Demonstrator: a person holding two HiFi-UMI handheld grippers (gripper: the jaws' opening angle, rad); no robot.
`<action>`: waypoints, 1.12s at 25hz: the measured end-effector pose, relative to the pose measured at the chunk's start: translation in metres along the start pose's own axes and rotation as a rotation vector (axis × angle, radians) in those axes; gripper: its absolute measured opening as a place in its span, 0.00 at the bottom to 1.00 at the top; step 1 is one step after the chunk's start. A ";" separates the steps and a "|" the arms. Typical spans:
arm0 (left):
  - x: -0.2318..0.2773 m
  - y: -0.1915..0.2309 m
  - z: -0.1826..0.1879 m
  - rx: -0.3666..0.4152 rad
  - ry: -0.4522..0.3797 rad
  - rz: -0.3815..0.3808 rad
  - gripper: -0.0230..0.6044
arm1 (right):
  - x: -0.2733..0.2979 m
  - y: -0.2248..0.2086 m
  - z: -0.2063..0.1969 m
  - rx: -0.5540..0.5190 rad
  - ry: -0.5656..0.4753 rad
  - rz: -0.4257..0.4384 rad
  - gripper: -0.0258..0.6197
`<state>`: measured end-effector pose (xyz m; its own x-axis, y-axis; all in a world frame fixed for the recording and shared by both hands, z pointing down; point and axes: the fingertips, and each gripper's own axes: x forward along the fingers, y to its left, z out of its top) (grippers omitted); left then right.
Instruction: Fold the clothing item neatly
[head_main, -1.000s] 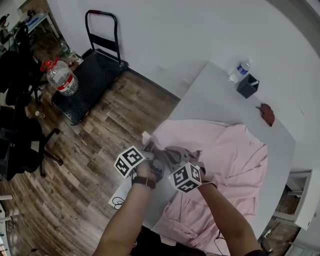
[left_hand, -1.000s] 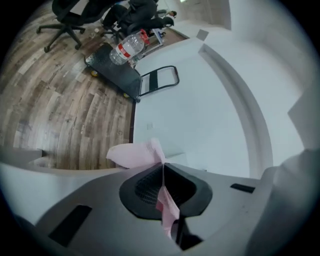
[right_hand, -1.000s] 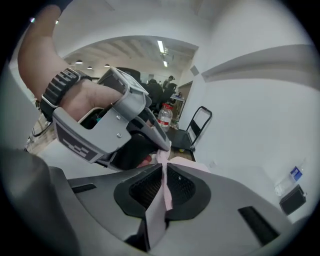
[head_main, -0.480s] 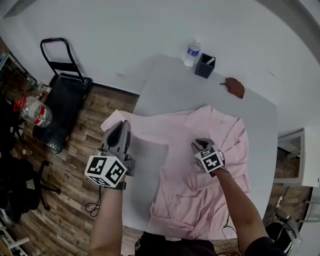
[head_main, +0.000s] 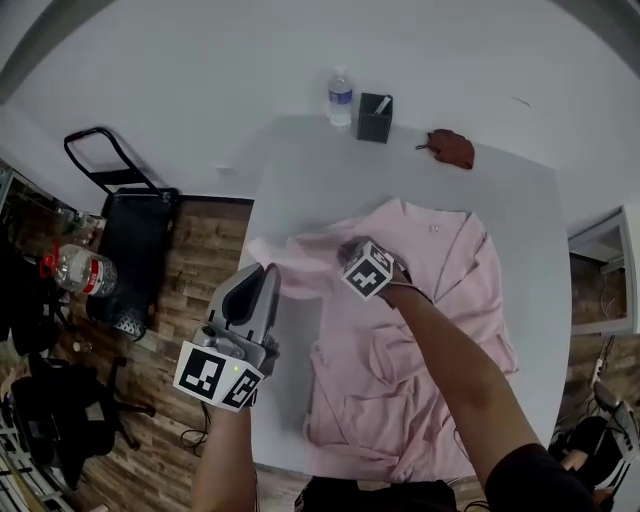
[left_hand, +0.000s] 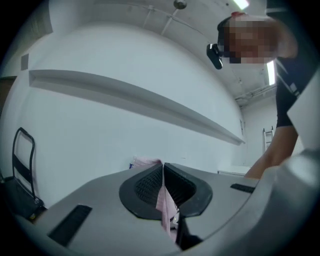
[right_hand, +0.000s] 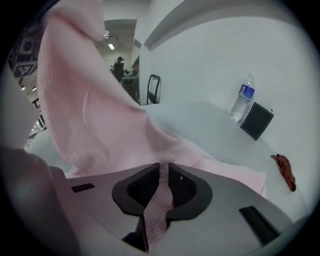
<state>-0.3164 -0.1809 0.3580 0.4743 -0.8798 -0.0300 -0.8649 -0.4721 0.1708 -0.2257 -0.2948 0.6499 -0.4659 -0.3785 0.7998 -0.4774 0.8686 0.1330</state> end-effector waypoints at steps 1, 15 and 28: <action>0.001 -0.003 0.003 0.006 -0.002 -0.007 0.06 | -0.001 -0.003 0.004 0.032 -0.016 0.010 0.13; 0.078 -0.177 -0.005 0.279 0.149 -0.333 0.06 | -0.270 -0.006 -0.161 0.737 -0.335 0.051 0.13; 0.012 -0.325 -0.260 0.313 0.753 -0.694 0.27 | -0.250 0.029 -0.217 0.729 -0.213 0.101 0.14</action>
<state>0.0132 -0.0241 0.5585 0.7656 -0.2038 0.6102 -0.3199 -0.9435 0.0862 0.0388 -0.1061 0.5813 -0.6320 -0.4260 0.6473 -0.7608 0.4999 -0.4139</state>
